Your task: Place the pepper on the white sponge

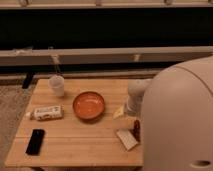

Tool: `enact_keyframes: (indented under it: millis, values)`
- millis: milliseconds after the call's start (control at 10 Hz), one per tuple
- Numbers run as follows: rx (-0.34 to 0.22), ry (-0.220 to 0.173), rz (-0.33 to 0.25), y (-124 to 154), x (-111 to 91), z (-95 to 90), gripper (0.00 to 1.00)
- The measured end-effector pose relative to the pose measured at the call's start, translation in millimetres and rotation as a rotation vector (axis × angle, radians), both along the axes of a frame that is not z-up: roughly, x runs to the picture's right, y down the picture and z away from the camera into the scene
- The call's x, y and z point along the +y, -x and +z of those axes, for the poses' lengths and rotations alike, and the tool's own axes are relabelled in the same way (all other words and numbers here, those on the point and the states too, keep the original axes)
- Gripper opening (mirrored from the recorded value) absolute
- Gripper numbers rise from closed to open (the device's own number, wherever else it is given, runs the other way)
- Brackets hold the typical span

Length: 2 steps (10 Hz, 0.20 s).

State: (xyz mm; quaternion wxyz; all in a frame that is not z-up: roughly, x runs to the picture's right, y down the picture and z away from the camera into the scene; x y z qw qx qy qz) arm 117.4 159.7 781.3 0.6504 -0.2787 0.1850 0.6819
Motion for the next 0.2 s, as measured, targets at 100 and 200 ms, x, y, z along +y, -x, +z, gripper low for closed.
enact_keyframes:
  millis: [100,200]
  values:
    - [0.002,0.004,0.003,2.1,2.8,3.3,0.83]
    - [0.011,0.005,0.008,3.2,3.1,4.3,0.83]
